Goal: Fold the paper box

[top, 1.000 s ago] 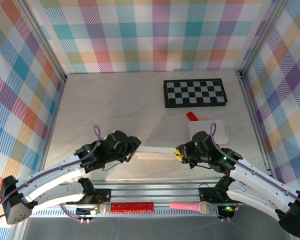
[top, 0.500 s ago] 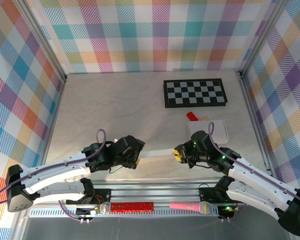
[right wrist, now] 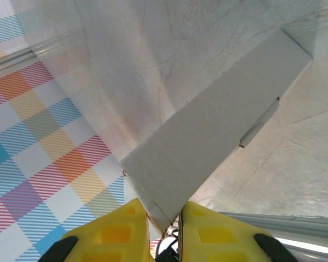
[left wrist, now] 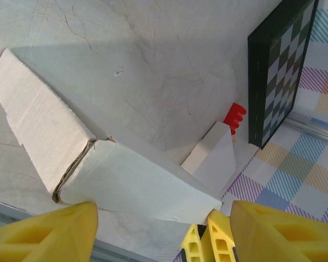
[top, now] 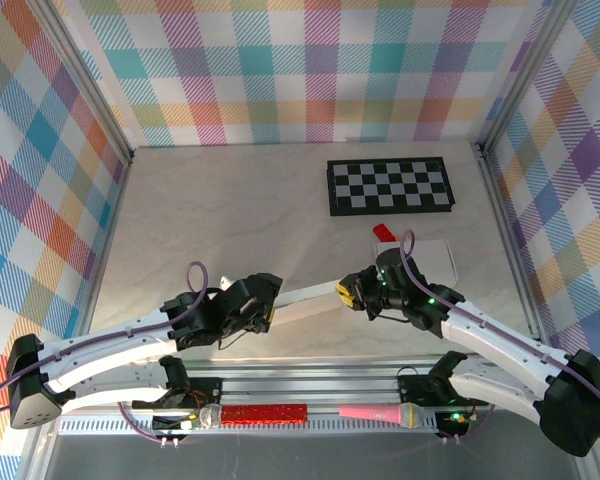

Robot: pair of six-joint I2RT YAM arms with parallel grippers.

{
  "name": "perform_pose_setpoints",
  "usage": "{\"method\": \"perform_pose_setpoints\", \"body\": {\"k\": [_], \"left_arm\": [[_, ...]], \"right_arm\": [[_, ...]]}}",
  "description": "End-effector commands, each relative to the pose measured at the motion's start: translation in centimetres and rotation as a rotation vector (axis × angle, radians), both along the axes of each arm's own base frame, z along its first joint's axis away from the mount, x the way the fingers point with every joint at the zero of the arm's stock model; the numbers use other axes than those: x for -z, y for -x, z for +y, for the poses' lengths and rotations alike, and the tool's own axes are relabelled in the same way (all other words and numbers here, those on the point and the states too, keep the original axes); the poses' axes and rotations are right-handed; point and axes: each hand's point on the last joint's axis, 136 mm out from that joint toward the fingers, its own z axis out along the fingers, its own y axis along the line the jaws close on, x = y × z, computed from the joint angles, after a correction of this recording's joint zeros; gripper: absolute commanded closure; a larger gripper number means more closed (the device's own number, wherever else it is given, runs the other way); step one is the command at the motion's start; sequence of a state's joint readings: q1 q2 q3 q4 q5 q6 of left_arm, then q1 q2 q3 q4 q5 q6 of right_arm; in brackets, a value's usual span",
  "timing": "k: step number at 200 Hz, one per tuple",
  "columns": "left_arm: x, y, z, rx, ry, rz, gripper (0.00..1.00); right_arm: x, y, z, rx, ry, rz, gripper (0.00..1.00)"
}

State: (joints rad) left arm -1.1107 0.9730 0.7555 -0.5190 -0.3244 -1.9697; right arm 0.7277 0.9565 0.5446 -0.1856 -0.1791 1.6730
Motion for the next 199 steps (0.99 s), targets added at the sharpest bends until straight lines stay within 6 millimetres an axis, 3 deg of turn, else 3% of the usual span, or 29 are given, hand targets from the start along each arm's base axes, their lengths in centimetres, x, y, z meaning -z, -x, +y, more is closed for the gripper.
{"method": "perform_pose_setpoints", "body": {"k": [1, 35, 61, 115, 134, 158, 199], "left_arm": [[2.7, 0.8, -0.3, -0.058, 0.034, 0.1, 0.34], [4.9, 1.2, -3.0, -0.069, 0.107, 0.15, 0.33], [6.0, 1.4, -3.1, -0.096, 0.1, 0.16, 0.32], [6.9, 0.0, 0.1, -0.176, 0.048, 0.069, 0.31], [7.0, -0.5, 0.3, -0.16, 0.067, 0.051, 0.31], [6.9, -0.5, 2.5, -0.145, 0.013, 0.044, 0.31], [6.0, -4.2, 5.6, -0.025, -0.061, 0.04, 0.33]], "right_arm": [[4.7, 4.1, -2.6, -0.061, 0.151, 0.158, 0.82], [5.8, 4.4, -3.0, -0.035, 0.128, 0.168, 0.82], [5.7, 4.5, -3.1, -0.043, 0.137, 0.154, 0.82], [6.9, 4.2, -3.1, -0.045, 0.128, 0.157, 0.79], [7.0, 4.2, -3.0, -0.068, 0.14, 0.165, 0.74], [6.0, 3.4, -3.6, -0.08, 0.165, 0.098, 0.63], [5.2, 0.0, -2.5, -0.098, 0.127, 0.026, 0.44]]}}
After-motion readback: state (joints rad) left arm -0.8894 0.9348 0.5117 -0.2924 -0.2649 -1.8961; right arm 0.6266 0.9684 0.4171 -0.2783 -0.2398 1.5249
